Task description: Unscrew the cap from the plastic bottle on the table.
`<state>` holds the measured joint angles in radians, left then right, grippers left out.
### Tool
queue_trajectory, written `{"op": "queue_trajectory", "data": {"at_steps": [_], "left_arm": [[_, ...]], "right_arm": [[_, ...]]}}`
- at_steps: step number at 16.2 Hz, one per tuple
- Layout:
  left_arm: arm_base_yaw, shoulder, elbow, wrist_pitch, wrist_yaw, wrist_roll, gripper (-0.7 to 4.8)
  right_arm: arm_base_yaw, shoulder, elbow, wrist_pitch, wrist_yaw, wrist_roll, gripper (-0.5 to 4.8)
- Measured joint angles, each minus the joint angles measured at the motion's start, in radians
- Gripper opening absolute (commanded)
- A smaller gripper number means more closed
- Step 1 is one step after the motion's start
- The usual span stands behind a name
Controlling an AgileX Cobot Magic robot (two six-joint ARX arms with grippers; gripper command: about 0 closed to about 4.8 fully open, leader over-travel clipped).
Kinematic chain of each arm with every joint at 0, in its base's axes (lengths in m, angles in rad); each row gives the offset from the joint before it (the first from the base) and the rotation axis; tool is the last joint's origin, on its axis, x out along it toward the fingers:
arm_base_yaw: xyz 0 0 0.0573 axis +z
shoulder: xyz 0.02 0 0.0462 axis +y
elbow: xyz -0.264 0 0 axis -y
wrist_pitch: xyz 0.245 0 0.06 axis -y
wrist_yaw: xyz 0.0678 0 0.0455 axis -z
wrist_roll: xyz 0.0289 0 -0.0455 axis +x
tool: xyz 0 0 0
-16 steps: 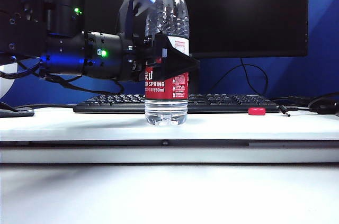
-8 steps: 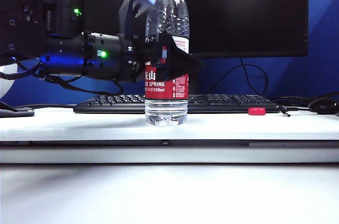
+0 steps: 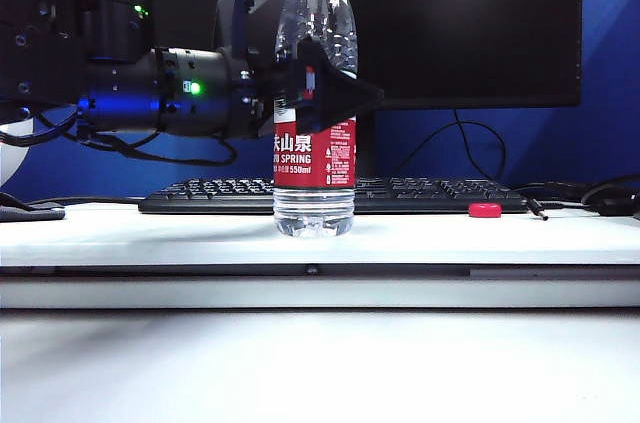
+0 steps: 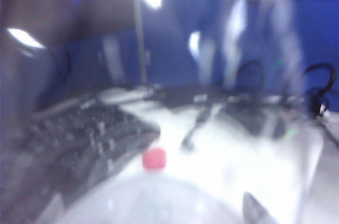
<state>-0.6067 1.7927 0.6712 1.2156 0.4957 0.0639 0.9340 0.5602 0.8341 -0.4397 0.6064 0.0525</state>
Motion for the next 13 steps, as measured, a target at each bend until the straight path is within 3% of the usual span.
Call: {"op": "queue_trajectory", "data": {"at_steps": [4,13], "left_arm": [[0.000,0.000,0.000,0.192,0.000,-0.035,4.79],[0.001,-0.064,-0.003,0.203,0.001,-0.056,4.79]], "right_arm": [[0.000,0.000,0.000,0.000,0.000,0.014,-0.04],[0.000,0.000,0.000,-0.001,0.000,0.022,-0.04]]}}
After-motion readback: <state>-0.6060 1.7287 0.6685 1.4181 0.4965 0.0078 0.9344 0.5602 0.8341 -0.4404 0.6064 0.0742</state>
